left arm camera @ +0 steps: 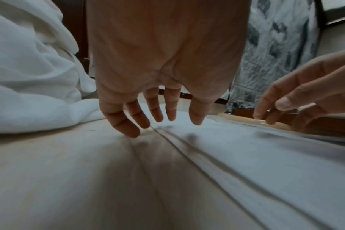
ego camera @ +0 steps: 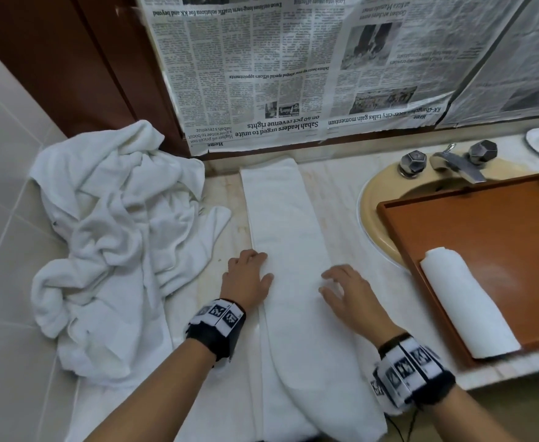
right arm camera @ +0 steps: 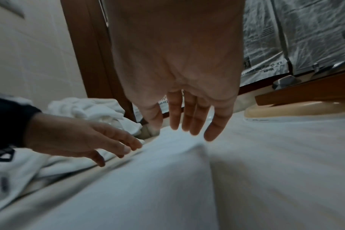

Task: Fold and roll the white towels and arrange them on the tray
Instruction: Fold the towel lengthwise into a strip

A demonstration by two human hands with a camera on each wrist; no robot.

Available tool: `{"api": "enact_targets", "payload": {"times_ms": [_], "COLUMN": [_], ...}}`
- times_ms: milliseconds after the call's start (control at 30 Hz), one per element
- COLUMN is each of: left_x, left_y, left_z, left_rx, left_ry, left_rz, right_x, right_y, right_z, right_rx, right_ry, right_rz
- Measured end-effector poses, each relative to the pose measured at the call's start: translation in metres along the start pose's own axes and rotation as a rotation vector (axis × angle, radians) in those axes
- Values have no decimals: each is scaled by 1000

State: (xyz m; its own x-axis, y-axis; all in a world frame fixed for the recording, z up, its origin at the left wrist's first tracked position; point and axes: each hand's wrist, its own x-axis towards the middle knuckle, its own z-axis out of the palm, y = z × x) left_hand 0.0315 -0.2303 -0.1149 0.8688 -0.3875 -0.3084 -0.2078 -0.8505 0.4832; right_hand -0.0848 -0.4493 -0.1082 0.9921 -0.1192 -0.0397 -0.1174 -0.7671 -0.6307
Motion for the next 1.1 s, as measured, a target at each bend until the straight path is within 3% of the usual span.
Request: {"api": "enact_targets", "payload": {"times_ms": [167,333,467,600,667,833,1100], "left_x": [-55,-98,-115,-124,-127,-130,-140], "left_y": [-4,3,13,25,28,22,6], "left_z": [14,35,50,52,54,55,48], "left_rx": [-77,-74,98,237,241,-51,-306], "left_ry": [-41,-62,-91,-103,-118,-125,-61], "left_rz": [4,-90,-160,-264,-281,-352,-314], "right_x": [-90,-136,-154,-161,-165,-183,-212], "right_y": [-12,-20,-26,-35,-39,-55,-116], "right_z": [-2,6,14,17,22,27,53], "right_rx": [24,-203,-338,-229,-289,-266,-213], "right_ry": [-334,-502,-429,-417,-432,-407,-423], "right_rz": [3,10,-35,17,9,17,-45]}}
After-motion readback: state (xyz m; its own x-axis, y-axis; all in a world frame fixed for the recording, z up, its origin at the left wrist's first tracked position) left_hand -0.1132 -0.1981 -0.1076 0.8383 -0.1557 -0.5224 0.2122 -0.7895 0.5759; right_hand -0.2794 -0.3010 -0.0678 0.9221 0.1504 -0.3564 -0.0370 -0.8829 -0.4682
